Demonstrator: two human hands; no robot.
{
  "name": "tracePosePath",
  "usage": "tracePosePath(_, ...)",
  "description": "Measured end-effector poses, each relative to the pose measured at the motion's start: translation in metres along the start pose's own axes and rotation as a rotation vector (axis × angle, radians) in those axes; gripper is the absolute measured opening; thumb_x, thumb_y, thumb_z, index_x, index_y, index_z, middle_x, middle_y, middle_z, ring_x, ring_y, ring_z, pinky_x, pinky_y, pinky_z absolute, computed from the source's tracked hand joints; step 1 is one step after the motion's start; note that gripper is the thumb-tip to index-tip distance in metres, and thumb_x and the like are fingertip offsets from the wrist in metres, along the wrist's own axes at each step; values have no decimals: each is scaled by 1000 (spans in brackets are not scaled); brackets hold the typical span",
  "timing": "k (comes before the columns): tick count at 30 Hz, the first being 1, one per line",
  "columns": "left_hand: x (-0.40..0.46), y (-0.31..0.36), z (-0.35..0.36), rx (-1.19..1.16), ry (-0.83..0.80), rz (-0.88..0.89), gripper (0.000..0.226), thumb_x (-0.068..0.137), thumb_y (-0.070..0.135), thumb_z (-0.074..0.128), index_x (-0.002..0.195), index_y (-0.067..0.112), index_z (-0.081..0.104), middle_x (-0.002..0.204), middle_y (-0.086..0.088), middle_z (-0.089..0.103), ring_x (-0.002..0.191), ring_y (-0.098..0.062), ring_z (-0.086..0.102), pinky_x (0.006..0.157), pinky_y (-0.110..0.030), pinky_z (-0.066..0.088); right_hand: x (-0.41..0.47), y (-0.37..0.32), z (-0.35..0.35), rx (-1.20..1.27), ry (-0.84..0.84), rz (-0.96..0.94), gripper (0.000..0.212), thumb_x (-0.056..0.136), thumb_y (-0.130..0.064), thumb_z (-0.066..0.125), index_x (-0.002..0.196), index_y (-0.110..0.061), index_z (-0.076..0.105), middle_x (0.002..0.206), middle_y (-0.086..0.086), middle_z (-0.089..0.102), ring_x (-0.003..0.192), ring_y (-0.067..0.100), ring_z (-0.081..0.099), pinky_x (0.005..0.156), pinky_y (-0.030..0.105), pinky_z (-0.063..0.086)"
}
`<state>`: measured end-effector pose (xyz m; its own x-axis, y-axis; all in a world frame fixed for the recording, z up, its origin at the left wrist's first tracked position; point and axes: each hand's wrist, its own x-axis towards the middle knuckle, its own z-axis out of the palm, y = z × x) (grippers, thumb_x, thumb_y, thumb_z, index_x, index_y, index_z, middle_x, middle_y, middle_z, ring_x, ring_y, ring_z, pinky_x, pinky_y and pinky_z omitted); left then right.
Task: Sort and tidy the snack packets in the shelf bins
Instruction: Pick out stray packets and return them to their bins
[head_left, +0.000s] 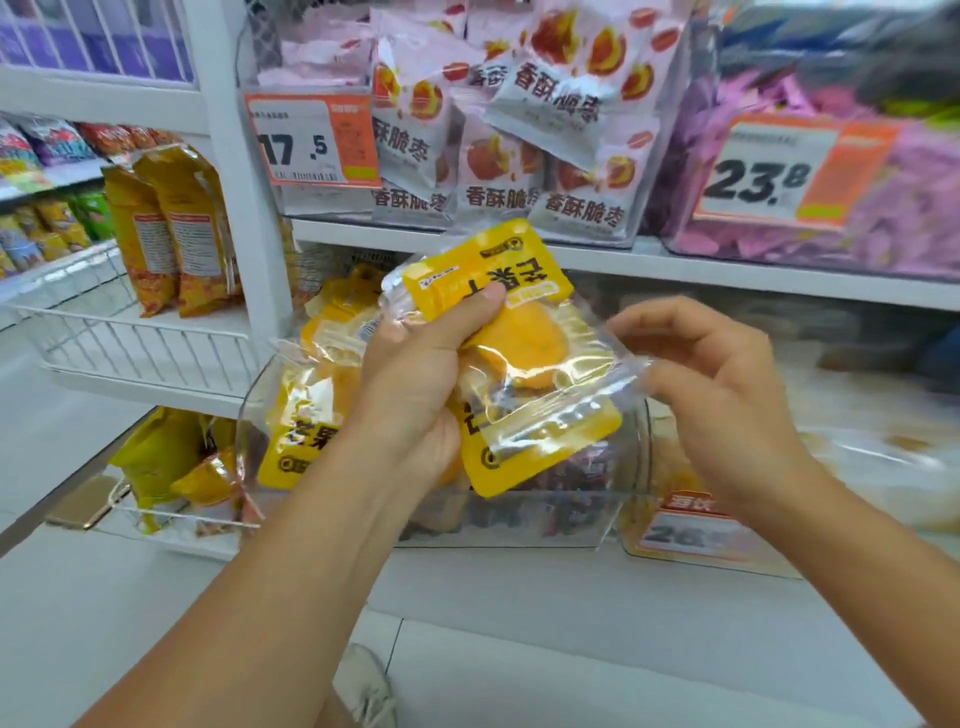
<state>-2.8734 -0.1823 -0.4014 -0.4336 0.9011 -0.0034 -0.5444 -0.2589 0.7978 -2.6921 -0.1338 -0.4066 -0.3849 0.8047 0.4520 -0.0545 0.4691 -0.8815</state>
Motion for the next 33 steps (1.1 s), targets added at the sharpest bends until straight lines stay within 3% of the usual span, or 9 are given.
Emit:
tracePosePath(3, 2, -13, 24, -26, 30, 9, 49, 82, 6, 77, 128, 4, 60, 109, -18, 74, 99, -38, 72, 86, -67, 53, -10, -13, -17, 219, -50, 247, 6, 85, -17, 64, 85, -13, 68, 86, 6, 71, 79, 19, 68, 62, 32, 56)
tracePosePath(5, -2, -23, 39, -8, 3, 15, 48, 83, 6, 76, 128, 3, 60, 109, -19, 73, 97, -39, 72, 80, -64, 57, -16, -16, -23, 211, -72, 301, 32, 77, -32, 81, 90, -9, 63, 86, 9, 72, 77, 21, 71, 60, 31, 57)
tracePosePath(8, -9, -38, 58, 39, -95, 59, 44, 84, 9, 75, 126, 1, 60, 105, -16, 75, 93, -31, 74, 72, -44, 61, -20, -15, -36, 161, 40, 294, 34, 71, -26, 78, 94, -6, 62, 84, 12, 73, 71, 23, 71, 55, 34, 58)
tracePosePath(11, -12, -48, 71, 89, -273, 102, 49, 82, 21, 72, 124, -1, 59, 104, -19, 73, 93, -30, 73, 84, -47, 59, -22, -18, -61, 182, 111, 287, 27, 80, -19, 73, 100, -2, 65, 82, 11, 73, 66, 22, 69, 54, 36, 58)
tracePosePath(15, -9, -66, 84, 127, -531, 42, 52, 81, 3, 72, 128, -5, 53, 109, -25, 71, 95, -36, 72, 82, -47, 58, -32, -20, -105, 169, 301, 232, 20, 80, -20, 72, 88, -9, 58, 77, 17, 59, 57, 14, 52, 52, 25, 54)
tracePosePath(21, -15, -108, 121, 159, -599, -18, 81, 70, -6, 74, 142, 5, 38, 123, -20, 68, 111, -37, 67, 86, -52, 57, -58, -21, -157, 103, 429, 247, 21, 91, -16, 68, 78, -21, 52, 80, 11, 64, 57, 17, 58, 57, 33, 58)
tracePosePath(25, -16, -132, 149, 174, -672, -10, 78, 69, -12, 70, 137, 12, 41, 116, -15, 70, 105, -29, 70, 83, -47, 59, -71, -22, -192, 34, 555, 225, 21, 97, -16, 62, 81, -21, 51, 83, 9, 66, 64, 32, 72, 50, 34, 58)
tracePosePath(29, -9, -146, 179, 112, -625, 67, 72, 75, -15, 67, 139, 9, 42, 121, -15, 66, 105, -26, 68, 86, -43, 58, -79, -32, -247, -19, 709, 27, 16, 101, -12, 56, 89, -21, 49, 80, -1, 68, 66, 25, 74, 49, 30, 56)
tracePosePath(33, 0, -150, 221, 50, -462, 152, 56, 81, -16, 67, 133, -6, 49, 106, -15, 69, 89, -22, 72, 76, -34, 58, -92, -39, -300, -147, 665, -178, 18, 99, -5, 56, 94, -22, 55, 73, -9, 70, 61, 10, 66, 58, 25, 53)
